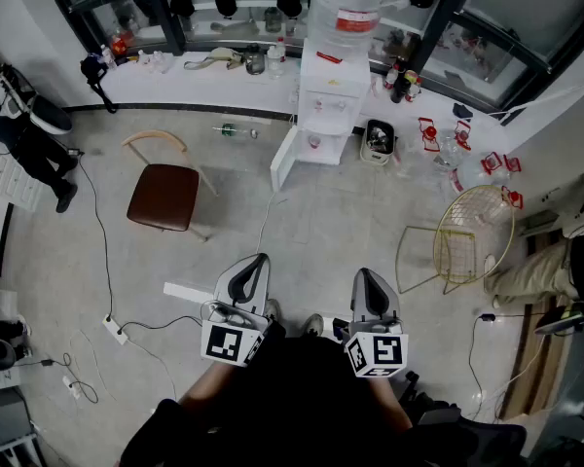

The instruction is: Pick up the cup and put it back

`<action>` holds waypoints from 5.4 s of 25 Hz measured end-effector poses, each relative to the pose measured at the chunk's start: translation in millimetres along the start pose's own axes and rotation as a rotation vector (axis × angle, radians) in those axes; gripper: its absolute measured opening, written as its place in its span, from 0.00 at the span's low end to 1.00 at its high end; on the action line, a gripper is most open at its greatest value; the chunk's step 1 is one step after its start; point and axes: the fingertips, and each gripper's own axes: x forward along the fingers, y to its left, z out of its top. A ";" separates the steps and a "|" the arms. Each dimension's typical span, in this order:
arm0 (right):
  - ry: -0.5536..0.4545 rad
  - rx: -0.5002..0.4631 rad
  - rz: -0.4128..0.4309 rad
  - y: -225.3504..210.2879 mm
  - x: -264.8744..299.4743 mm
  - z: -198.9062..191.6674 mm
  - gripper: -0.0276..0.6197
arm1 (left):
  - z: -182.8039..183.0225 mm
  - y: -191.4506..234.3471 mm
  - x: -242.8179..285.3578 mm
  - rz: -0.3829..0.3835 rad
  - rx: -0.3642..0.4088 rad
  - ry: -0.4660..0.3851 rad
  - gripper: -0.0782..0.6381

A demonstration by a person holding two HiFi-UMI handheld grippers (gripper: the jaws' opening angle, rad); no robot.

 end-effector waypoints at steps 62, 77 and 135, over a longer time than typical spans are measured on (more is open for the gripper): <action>0.061 0.029 -0.044 -0.2 106.1 -27.9 0.45 | -31.1 70.6 52.9 -0.037 -0.044 0.042 0.12; 0.149 -0.072 0.241 -142.1 282.6 -18.5 0.45 | -42.3 38.9 252.2 0.198 -0.079 0.029 0.12; 0.209 -0.165 0.317 -296.7 788.7 -591.5 0.48 | -620.2 238.4 621.2 0.195 -0.030 -0.116 0.12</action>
